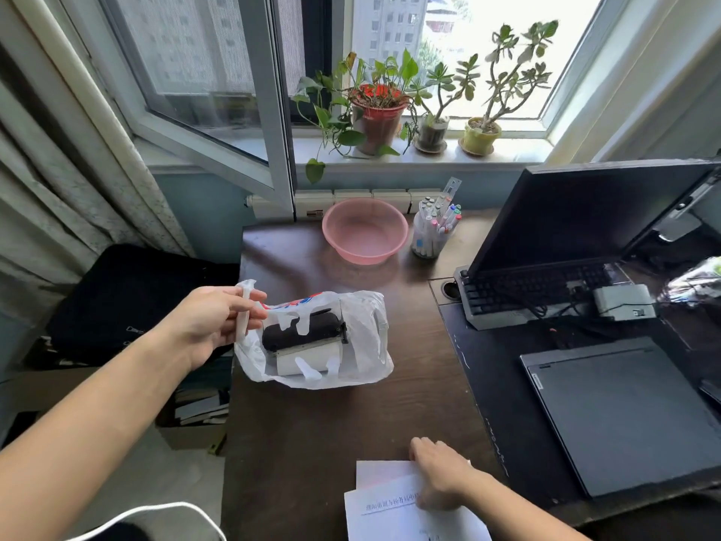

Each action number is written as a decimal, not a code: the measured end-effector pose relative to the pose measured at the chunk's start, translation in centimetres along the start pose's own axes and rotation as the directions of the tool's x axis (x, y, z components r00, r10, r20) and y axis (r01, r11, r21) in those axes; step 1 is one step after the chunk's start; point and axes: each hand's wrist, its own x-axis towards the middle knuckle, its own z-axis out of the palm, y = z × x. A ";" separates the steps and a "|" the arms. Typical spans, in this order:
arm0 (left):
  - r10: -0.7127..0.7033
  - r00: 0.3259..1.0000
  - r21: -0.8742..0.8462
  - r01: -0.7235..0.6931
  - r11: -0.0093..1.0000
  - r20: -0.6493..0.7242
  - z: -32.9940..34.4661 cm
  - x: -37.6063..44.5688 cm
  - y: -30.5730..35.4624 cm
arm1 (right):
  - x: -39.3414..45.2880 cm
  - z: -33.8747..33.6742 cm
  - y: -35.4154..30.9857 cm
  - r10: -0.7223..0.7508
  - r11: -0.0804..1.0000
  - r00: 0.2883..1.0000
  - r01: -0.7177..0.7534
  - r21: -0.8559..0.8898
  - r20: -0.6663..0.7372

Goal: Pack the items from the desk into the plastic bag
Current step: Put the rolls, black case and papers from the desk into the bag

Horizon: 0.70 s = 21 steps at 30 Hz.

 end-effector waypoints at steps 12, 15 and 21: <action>0.009 1.000 -0.017 -0.009 1.000 0.001 0.2 -0.5 0.1 | -0.5 -2.2 0.0 -0.084 0.994 0.990 0.075 0.078 0.111; 0.015 1.000 -0.025 -0.015 1.000 0.000 0.1 -0.7 0.1 | -1.2 -2.4 -0.1 -0.078 0.984 0.986 0.052 0.170 0.150; 0.015 1.000 -0.037 -0.015 0.999 -0.004 0.1 -0.9 0.1 | -1.2 -2.5 -0.4 -0.064 0.975 0.986 0.029 0.219 0.152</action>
